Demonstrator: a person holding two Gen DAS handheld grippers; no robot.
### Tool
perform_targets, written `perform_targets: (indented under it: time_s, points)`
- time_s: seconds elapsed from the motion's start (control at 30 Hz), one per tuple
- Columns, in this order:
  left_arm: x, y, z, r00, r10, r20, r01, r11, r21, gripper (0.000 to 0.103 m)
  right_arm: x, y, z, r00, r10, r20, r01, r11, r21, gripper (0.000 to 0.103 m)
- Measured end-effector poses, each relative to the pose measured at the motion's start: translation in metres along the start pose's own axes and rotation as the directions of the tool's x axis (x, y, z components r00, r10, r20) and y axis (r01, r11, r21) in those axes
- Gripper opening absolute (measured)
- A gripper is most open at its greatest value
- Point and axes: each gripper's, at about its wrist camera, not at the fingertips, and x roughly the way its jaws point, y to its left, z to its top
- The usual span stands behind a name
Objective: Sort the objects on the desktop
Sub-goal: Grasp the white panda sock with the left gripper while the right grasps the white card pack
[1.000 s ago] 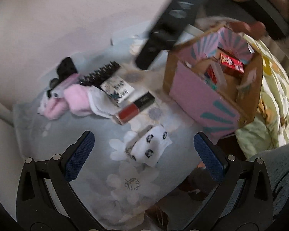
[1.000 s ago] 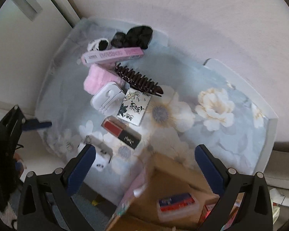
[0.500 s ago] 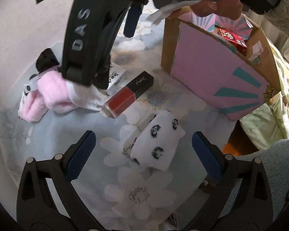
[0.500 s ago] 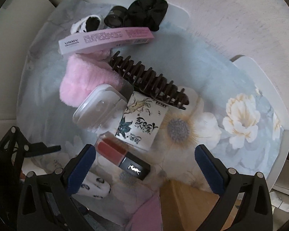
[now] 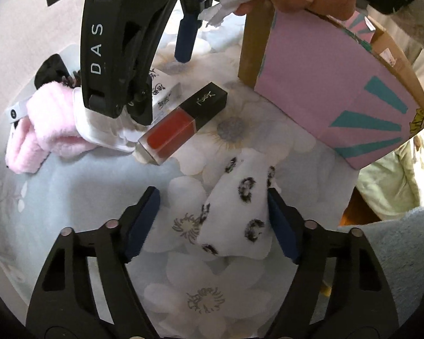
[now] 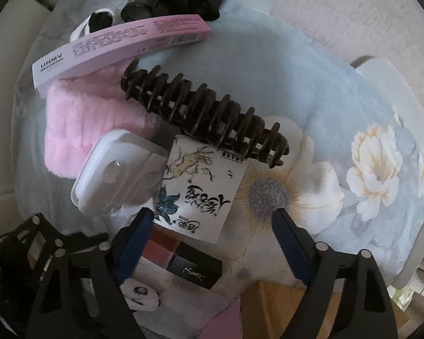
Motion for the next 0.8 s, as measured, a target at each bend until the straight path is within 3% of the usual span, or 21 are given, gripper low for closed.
perform_targets:
  time_s: [0.1, 0.27, 0.53, 0.8]
  points:
    - [-0.001, -0.001, 0.0, 1.0, -0.016, -0.001, 0.016, 1.0, 0.002, 0.061, 0.0, -0.001, 0.0, 1.0, 0.002, -0.003, -0.002, 1.0, 0.008, 0.073]
    - [-0.004, -0.002, 0.002, 0.999, -0.044, -0.003, 0.044, 0.999, -0.001, 0.038, -0.003, -0.002, -0.003, 0.999, -0.036, 0.002, 0.036, 0.999, 0.012, 0.043]
    - [-0.021, 0.008, 0.005, 0.999, -0.044, 0.011, 0.044, 0.998, -0.047, 0.034, -0.025, -0.01, -0.014, 0.999, -0.024, 0.042, 0.023, 0.999, 0.032, 0.043]
    - [-0.057, 0.045, 0.012, 0.999, -0.013, 0.048, 0.022, 0.983, -0.184, 0.034, -0.051, -0.02, -0.029, 0.997, 0.024, 0.077, -0.029, 0.997, 0.072, 0.043]
